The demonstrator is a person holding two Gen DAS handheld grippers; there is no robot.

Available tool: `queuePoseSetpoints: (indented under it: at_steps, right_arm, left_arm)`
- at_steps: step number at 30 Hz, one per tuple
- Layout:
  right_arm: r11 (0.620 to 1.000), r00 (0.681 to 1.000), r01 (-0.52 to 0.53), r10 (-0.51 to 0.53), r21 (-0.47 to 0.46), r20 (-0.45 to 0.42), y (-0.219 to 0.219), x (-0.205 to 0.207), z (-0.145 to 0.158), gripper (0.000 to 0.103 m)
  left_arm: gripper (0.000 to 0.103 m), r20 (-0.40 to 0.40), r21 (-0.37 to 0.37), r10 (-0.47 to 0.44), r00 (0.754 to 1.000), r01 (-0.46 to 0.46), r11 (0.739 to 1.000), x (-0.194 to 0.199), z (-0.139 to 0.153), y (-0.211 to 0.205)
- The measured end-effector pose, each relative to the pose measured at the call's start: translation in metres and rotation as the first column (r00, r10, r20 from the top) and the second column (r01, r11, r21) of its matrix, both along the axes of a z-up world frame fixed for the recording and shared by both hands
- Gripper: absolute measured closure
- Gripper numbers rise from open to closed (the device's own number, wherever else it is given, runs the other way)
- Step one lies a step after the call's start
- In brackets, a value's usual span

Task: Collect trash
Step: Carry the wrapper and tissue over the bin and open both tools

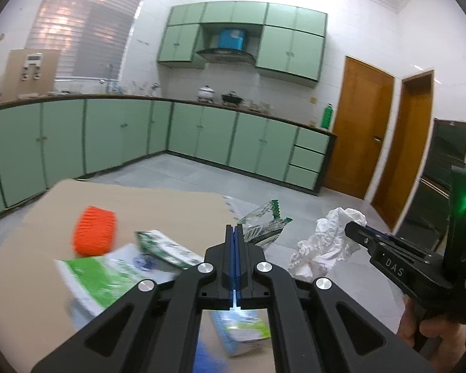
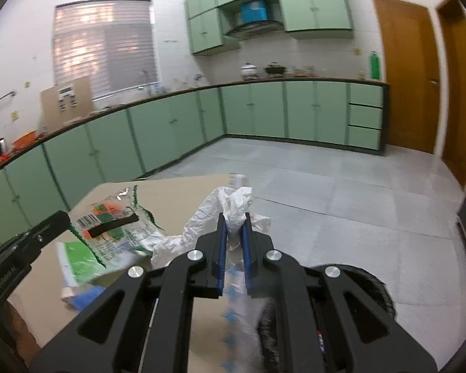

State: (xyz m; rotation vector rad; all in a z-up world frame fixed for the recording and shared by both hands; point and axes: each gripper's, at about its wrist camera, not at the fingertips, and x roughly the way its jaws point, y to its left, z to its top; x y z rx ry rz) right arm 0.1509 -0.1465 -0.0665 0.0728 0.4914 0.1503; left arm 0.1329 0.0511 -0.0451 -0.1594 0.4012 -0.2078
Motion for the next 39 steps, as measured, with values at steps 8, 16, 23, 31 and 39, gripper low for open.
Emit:
queuePoseSetpoints:
  at_steps: [8,16,23,31,39]
  right_arm:
    - [0.986,0.985,0.166,-0.166,-0.021,-0.044,-0.076,-0.014,-0.029,0.095]
    - [0.962,0.957,0.27,-0.272,-0.034,-0.101,-0.133,-0.016,-0.074,0.094]
    - [0.944,0.931,0.327,-0.33,-0.043,-0.156,-0.168,0.001,-0.116,0.094]
    - [0.938,0.913,0.343,-0.345,-0.048,-0.215,-0.187,0.03,-0.151,0.089]
    - [0.922,0.889,0.384,-0.386,-0.06,-0.244,-0.201,0.035,-0.17,0.063]
  left_arm:
    - [0.102,-0.051,0.024,-0.14,0.989,0.141,0.99,0.021,-0.016,-0.08]
    - [0.102,-0.112,0.034,-0.221,0.969,0.226,0.973,0.045,-0.043,-0.154]
    - [0.102,-0.168,0.061,-0.249,0.954,0.263,0.963,0.077,-0.069,-0.202]
    - [0.102,-0.231,0.093,-0.283,0.931,0.311,0.946,0.103,-0.095,-0.24]
    - [0.091,-0.249,0.107,-0.302,0.92,0.336,0.936,0.112,-0.106,-0.256]
